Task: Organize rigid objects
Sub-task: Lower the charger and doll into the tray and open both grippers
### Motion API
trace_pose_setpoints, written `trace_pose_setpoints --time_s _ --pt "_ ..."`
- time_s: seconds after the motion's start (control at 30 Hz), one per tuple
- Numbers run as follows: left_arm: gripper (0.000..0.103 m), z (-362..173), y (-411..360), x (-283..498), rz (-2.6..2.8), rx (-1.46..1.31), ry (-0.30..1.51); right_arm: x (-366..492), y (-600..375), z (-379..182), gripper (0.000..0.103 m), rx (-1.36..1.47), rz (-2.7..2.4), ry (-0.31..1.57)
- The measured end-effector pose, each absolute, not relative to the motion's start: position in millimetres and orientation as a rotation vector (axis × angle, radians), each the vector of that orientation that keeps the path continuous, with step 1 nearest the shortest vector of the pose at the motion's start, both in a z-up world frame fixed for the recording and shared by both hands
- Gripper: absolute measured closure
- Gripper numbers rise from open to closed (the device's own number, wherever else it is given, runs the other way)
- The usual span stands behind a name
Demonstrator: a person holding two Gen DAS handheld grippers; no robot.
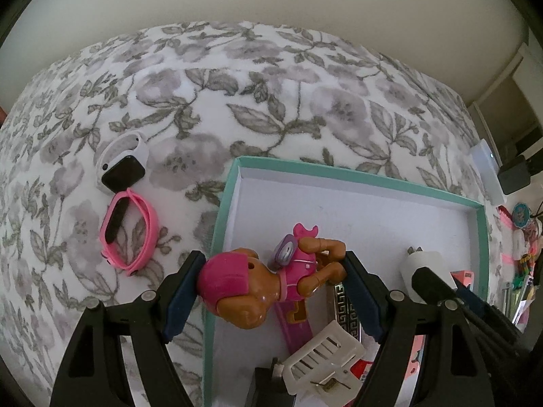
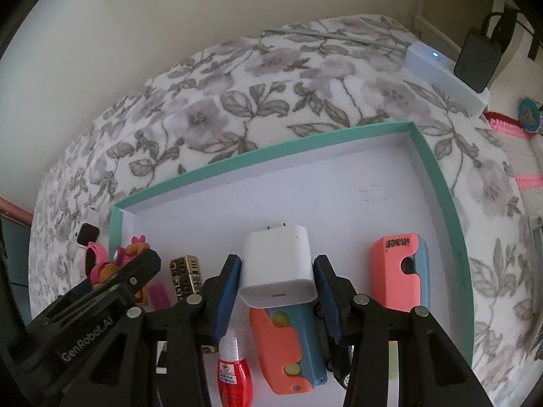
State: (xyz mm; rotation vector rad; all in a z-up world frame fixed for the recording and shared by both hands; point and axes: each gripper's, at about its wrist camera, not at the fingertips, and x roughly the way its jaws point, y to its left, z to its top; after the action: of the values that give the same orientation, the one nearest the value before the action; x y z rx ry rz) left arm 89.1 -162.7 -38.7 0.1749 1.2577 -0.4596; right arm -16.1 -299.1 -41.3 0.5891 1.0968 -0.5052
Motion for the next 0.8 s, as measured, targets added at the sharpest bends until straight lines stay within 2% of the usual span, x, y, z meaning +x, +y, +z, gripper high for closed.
trace_pose_setpoints --time_s 0.53,0.8 --pt "0.022 -7 -153 84 -0.508 0.133 1.232 -21 -292 26 0.055 0.503 -0.507 0.962" --pt "0.021 -7 -152 84 -0.486 0.156 1.218 -24 -290 33 0.055 0.491 -0.511 0.943"
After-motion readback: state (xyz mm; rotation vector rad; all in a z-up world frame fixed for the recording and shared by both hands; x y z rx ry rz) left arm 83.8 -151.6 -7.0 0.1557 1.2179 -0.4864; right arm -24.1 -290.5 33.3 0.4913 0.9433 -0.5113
